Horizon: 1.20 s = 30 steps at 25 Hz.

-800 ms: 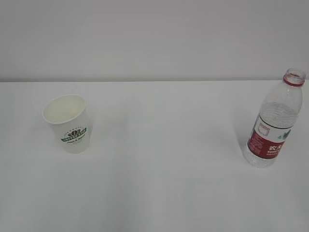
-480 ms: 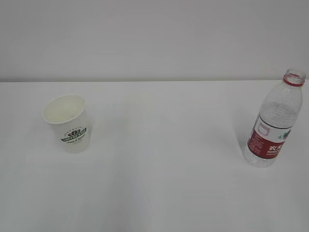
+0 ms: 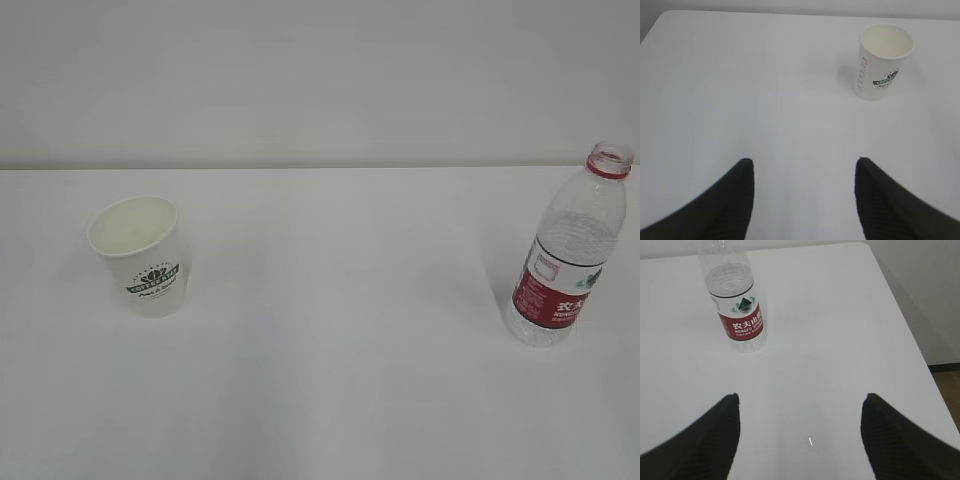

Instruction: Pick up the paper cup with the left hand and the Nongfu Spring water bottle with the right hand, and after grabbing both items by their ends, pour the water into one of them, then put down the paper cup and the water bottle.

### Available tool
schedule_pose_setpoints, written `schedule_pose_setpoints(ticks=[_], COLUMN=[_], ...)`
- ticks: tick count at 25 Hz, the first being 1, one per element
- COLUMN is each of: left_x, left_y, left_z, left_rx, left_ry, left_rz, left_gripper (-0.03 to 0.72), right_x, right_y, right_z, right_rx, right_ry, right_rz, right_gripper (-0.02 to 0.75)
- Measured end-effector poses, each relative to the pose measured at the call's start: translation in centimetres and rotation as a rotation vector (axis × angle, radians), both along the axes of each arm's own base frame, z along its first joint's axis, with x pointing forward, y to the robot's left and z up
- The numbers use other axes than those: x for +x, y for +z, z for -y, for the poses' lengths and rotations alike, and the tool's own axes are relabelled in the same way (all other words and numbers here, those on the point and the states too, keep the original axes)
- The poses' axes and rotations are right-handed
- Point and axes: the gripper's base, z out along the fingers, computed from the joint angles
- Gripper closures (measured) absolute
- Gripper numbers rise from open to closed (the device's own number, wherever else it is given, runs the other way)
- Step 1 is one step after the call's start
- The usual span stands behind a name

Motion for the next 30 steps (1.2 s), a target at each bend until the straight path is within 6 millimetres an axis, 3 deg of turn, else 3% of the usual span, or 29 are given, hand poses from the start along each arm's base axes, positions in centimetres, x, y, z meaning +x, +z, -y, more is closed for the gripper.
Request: schedule_pose_setpoints(ticks=[30], left_x=[0.00], left_y=[0.00], left_z=[0.00], left_rx=[0.000], left_ry=[0.000], left_rz=[0.000], left_gripper=[0.257], right_x=[0.00], right_y=[0.00], right_z=[0.00], right_rx=[0.000], right_ry=[0.000], right_rz=[0.000], right_gripper=[0.170])
